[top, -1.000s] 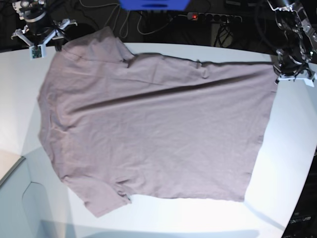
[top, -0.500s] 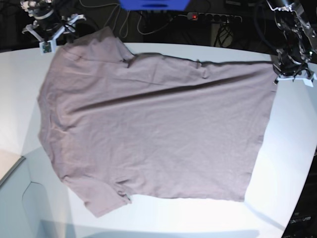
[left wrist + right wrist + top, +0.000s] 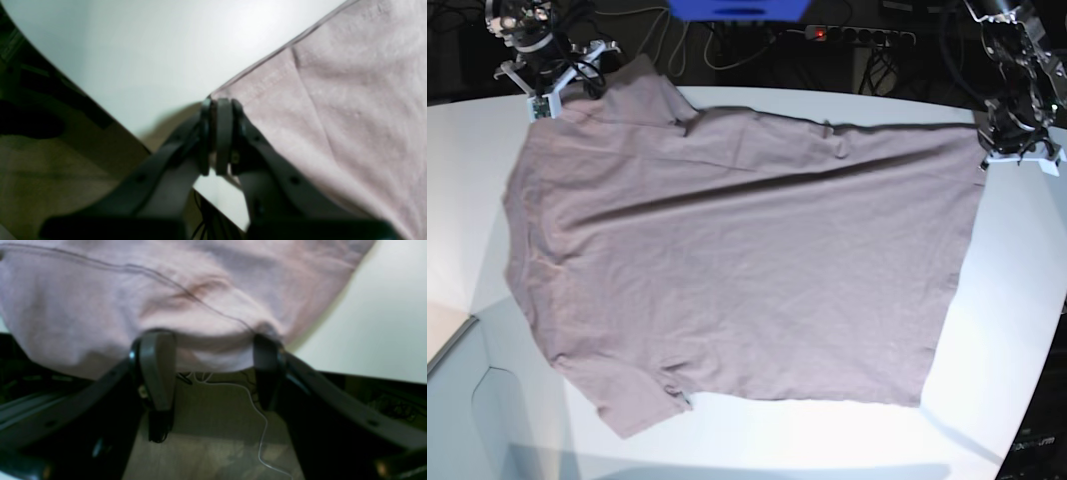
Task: Layout the t-shirt on the table in an organized manner, then fold the t-shirt properly
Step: 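Grasp the shirt hem edge with both grippers, then lift the grasped edge with both grippers and fold it over the shirt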
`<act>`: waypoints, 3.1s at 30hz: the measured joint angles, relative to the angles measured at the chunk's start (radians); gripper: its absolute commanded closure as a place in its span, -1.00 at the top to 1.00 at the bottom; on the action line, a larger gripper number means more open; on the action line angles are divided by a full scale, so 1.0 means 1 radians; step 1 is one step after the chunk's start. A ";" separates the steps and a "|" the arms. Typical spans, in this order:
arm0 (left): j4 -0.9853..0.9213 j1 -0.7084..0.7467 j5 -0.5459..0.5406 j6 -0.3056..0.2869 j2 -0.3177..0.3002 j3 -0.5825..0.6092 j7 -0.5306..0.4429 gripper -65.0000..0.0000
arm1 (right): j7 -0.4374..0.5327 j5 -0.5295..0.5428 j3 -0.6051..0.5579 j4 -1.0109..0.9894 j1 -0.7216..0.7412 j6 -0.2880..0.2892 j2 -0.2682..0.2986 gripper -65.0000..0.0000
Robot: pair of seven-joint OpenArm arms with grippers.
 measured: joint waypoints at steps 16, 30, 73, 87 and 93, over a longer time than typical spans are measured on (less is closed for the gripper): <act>0.000 0.000 -0.003 0.000 0.000 0.000 0.000 -1.00 | 0.014 0.003 0.043 -0.047 0.035 0.000 0.005 -0.20; 0.006 0.003 -0.004 0.000 0.002 0.000 0.005 -1.00 | -0.013 -0.008 0.048 0.006 0.035 0.000 0.005 -1.00; 0.210 -0.093 -0.003 0.005 0.036 0.005 0.041 -1.00 | -0.013 -0.012 0.042 0.124 0.267 0.003 0.047 -1.00; 0.138 -0.268 0.000 0.007 0.030 0.074 0.032 -1.00 | -0.011 -0.011 0.000 -0.047 0.446 0.006 0.129 -1.00; 0.029 -0.351 0.008 0.008 0.024 0.076 0.027 -1.00 | -0.009 -0.012 -0.016 -0.127 0.513 0.007 0.175 -1.00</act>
